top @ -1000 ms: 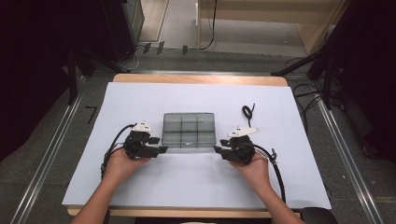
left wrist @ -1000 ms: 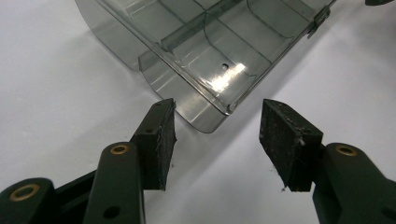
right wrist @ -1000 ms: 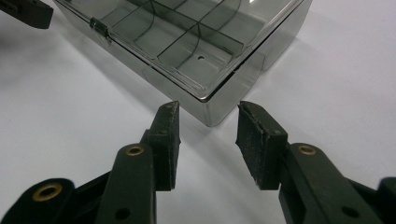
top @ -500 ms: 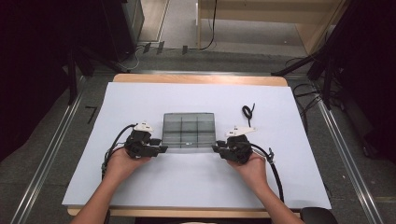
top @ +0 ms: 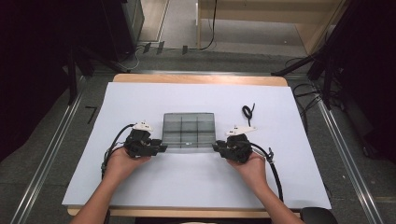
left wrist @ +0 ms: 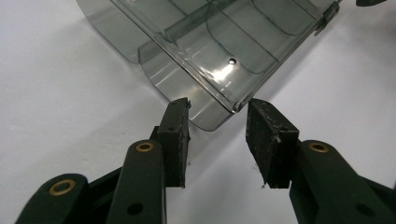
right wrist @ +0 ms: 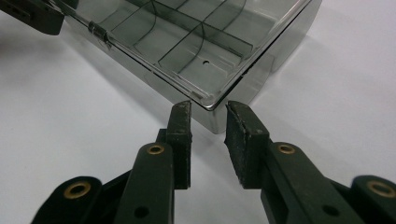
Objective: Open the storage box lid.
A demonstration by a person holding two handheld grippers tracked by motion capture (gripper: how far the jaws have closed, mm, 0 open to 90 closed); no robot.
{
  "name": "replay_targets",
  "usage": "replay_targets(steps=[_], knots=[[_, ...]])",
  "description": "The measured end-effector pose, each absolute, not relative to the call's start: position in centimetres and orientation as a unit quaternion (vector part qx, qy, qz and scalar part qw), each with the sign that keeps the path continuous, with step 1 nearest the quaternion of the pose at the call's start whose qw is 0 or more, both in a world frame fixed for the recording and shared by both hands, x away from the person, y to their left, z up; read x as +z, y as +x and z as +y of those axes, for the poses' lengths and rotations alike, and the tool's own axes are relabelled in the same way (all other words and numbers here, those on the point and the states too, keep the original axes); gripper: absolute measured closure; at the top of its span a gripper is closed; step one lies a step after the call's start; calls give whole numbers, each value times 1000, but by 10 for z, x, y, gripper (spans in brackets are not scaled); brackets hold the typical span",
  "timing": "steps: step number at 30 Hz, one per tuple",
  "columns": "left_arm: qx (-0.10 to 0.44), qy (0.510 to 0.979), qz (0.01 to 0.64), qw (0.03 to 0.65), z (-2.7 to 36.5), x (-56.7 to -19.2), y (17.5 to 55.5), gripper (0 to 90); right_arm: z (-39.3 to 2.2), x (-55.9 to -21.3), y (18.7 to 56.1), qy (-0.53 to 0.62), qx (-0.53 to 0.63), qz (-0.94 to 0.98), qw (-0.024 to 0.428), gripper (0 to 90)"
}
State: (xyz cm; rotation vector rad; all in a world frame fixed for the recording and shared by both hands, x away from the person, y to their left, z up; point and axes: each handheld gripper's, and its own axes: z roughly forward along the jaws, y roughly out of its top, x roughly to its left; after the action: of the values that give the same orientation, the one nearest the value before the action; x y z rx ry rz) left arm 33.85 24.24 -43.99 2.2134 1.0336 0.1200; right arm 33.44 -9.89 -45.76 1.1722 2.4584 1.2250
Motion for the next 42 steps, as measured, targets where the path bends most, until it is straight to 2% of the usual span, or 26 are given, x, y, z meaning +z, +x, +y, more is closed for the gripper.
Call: replay_targets(steps=[42], knots=[[59,838,408,358,245,-429,335,660,-99,-450,333,398,425,809,75,756]])
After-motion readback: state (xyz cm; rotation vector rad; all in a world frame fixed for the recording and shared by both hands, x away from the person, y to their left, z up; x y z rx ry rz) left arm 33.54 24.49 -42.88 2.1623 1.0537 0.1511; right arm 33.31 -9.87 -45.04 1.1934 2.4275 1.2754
